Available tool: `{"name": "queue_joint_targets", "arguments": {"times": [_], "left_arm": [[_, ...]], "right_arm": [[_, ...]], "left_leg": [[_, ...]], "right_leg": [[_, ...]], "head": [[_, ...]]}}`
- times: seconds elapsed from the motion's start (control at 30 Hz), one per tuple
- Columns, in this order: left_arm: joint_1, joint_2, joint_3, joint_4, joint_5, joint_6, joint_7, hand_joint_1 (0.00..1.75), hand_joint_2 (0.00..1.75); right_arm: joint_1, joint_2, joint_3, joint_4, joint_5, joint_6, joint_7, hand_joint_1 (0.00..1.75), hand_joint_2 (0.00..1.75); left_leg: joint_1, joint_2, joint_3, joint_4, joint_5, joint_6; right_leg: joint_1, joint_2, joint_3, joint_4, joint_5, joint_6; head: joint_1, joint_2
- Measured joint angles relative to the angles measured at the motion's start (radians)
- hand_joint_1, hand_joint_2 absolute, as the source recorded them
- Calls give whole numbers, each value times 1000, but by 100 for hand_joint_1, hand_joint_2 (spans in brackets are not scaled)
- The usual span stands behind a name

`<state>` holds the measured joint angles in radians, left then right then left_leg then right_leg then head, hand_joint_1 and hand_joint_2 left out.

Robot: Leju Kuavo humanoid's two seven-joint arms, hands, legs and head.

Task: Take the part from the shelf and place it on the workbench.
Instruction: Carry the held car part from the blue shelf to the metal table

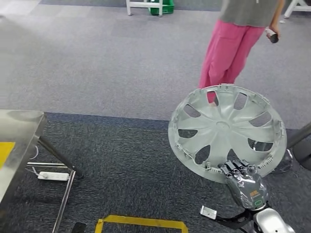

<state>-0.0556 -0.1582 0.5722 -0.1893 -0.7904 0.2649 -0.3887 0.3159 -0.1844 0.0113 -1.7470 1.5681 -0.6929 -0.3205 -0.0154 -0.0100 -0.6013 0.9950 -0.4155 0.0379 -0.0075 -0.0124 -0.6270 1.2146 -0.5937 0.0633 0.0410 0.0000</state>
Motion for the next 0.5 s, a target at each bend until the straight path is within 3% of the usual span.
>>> {"name": "queue_joint_targets", "arguments": {"times": [0.03,0.07,0.1,0.13,0.2,0.27,0.3,0.33,0.37,0.43,0.5], "left_arm": [[0,-1,0,0,-1,-1,0,0,0],[0,-1,0,0,-1,-1,0,0,0],[1,-1,0,0,-1,-1,0,0,0],[2,-1,0,0,-1,-2,0,0,0],[2,-1,0,0,-2,-2,0,0,0],[0,-1,0,0,-2,-3,0,0,0],[1,0,0,0,-2,-3,0,0,0],[3,0,0,0,-2,-2,0,0,0],[6,0,1,0,-2,-2,0,0,0],[8,0,2,0,-2,-3,0,0,0],[5,0,2,0,-2,-3,0,0,0]], "right_arm": [[1,0,-1,0,0,0,-1,175,175],[2,0,-1,0,0,0,-2,175,175],[3,1,-1,0,0,0,-3,175,175],[4,1,-1,0,0,0,-3,175,175],[4,1,-2,0,0,0,-4,175,175],[4,1,-4,0,1,0,-6,175,175],[5,2,-4,1,1,0,-7,175,175],[5,2,-4,1,1,0,-8,175,175],[5,2,-4,1,1,0,-8,175,175],[6,3,-5,0,1,0,-8,175,175],[8,3,-6,0,0,0,-8,175,175]], "left_leg": [[0,-14,0,0,0,1],[1,-29,1,0,0,1],[2,-44,2,1,0,1],[3,-59,4,1,0,0],[6,-89,5,5,-1,-8],[6,-114,-3,9,2,-20],[8,-126,-8,9,5,-26],[11,-137,-12,8,9,-32],[12,-134,-15,9,9,-36],[9,-83,-40,56,-23,-45],[7,-21,-99,180,-88,-51]], "right_leg": [[0,8,-34,61,-19,1],[-1,10,-55,92,-21,2],[-2,11,-59,86,-3,3],[-4,15,-42,40,32,3],[-14,60,19,-100,99,10],[-22,104,59,-180,119,8],[-21,108,64,-187,115,2],[-19,95,65,-187,117,-6],[-18,83,65,-187,118,-13],[-16,54,67,-190,120,-27],[-11,24,68,-191,119,-35]], "head": [[2,0],[3,0],[3,0],[3,0],[3,0],[3,0],[2,0],[1,0],[1,0],[-4,0],[-9,0]]}}
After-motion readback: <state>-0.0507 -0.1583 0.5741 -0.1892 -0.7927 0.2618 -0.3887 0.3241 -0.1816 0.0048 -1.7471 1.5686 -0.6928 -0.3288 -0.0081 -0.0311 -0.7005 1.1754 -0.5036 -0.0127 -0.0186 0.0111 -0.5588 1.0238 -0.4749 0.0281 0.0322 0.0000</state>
